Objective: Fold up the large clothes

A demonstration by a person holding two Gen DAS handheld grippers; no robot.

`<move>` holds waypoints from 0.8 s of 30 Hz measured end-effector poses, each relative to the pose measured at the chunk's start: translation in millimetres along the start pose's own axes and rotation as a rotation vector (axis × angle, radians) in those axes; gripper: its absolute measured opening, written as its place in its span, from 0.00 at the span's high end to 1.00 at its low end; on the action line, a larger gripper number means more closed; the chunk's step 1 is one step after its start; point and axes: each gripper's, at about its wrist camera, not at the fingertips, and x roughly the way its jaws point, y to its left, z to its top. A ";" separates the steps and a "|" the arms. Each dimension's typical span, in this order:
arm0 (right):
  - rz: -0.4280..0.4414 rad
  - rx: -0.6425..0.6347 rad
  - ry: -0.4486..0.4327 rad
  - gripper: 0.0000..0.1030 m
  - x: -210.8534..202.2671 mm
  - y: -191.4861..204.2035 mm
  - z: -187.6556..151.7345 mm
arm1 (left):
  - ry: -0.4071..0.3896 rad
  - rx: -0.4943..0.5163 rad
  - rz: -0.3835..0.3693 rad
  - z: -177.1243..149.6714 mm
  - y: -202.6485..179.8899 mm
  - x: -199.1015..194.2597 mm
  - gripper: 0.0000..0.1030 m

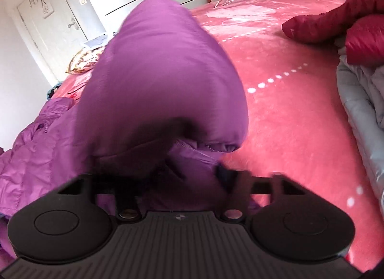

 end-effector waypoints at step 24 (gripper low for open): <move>-0.327 -0.024 -0.156 0.66 -50.8 -51.9 -35.0 | 0.070 0.138 -0.332 27.5 -59.7 43.8 0.02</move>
